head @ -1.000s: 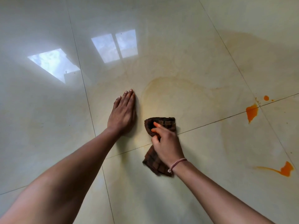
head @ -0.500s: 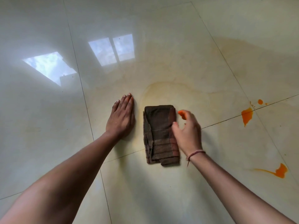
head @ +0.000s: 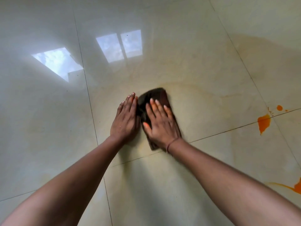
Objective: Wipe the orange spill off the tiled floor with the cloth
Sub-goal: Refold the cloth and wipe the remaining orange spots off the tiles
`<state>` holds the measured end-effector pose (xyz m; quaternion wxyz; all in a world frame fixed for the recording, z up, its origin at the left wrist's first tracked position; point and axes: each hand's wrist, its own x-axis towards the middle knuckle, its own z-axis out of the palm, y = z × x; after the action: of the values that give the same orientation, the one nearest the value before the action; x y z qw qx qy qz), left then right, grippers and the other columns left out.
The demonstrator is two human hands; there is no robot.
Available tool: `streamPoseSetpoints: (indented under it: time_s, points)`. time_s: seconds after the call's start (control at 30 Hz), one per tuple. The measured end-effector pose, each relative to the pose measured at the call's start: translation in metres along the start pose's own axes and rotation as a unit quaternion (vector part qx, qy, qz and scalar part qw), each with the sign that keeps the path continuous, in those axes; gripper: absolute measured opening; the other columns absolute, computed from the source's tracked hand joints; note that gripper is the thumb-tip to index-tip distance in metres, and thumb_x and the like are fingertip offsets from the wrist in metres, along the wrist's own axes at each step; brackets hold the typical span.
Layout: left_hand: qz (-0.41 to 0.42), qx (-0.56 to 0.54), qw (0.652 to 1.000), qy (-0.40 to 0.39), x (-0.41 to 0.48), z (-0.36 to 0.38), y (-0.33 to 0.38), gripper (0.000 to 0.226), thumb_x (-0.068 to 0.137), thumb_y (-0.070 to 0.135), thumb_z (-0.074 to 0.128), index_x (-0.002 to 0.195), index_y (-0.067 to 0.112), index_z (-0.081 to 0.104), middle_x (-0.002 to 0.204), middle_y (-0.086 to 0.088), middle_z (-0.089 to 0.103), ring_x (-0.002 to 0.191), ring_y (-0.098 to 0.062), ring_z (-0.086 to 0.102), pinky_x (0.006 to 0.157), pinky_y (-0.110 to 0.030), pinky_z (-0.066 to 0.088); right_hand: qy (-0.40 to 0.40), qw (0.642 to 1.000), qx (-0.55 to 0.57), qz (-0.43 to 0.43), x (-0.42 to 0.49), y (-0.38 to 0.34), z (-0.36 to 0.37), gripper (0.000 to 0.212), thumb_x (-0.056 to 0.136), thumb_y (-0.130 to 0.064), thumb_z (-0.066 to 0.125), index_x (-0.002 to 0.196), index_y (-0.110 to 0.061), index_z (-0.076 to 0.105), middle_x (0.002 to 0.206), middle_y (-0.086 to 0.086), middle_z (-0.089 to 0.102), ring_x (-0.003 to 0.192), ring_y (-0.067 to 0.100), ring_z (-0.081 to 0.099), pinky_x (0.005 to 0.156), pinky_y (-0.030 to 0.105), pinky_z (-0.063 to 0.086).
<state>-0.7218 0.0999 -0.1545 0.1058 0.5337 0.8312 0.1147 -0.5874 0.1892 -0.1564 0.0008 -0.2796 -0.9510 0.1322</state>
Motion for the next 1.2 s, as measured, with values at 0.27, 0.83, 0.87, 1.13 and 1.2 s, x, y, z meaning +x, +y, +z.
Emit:
streamPoseSetpoints:
  time_s: [0.27,0.83,0.87,1.13,1.2]
  points:
    - [-0.005,0.026,1.000,-0.013,0.002,0.003,-0.002,0.061,0.096,0.031,0.022,0.151,0.006,0.022,0.159,-0.010,0.018,0.147,-0.022,0.015,0.119,-0.034,0.009,0.057,0.977,-0.017,0.206,0.022,0.074,-0.021,0.073,0.092,-0.048,0.030,0.152,-0.008,0.022,0.160,0.015,0.017,0.148,0.027,0.014,0.119,0.043,0.010]
    - [-0.006,0.022,0.999,-0.030,0.003,0.002,-0.002,0.061,0.096,0.029,0.024,0.152,0.006,0.018,0.160,-0.008,0.013,0.148,-0.020,0.010,0.118,-0.032,0.004,-0.049,0.992,-0.045,-0.110,-0.044,0.037,-0.017,0.065,0.086,-0.049,0.040,0.133,-0.006,0.055,0.144,0.021,0.046,0.139,0.031,0.037,0.114,0.041,0.020]
    - [-0.005,0.022,0.999,-0.024,0.003,0.004,-0.003,0.060,0.097,0.029,0.025,0.152,0.006,0.019,0.160,-0.008,0.014,0.148,-0.021,0.011,0.118,-0.033,0.005,-0.032,0.995,-0.061,-0.067,-0.035,0.056,-0.018,0.063,0.085,-0.048,0.040,0.124,-0.003,0.061,0.136,0.025,0.052,0.134,0.034,0.042,0.113,0.043,0.020]
    - [-0.004,0.016,0.999,-0.037,0.004,-0.001,-0.001,0.063,0.094,0.032,0.021,0.151,0.005,0.022,0.159,-0.010,0.018,0.147,-0.022,0.014,0.117,-0.031,0.004,-0.016,0.999,-0.012,0.042,-0.013,-0.021,-0.008,0.070,0.087,-0.045,0.037,0.144,-0.004,0.041,0.154,0.017,0.032,0.144,0.028,0.027,0.117,0.043,0.018]
    - [-0.005,0.016,0.999,-0.035,0.003,-0.002,-0.001,0.063,0.094,0.032,0.021,0.152,0.006,0.019,0.160,-0.009,0.015,0.148,-0.020,0.010,0.118,-0.030,0.002,-0.041,0.999,-0.004,0.000,-0.071,0.003,-0.015,0.072,0.087,-0.046,0.040,0.146,-0.006,0.037,0.154,0.015,0.033,0.143,0.028,0.030,0.116,0.042,0.019]
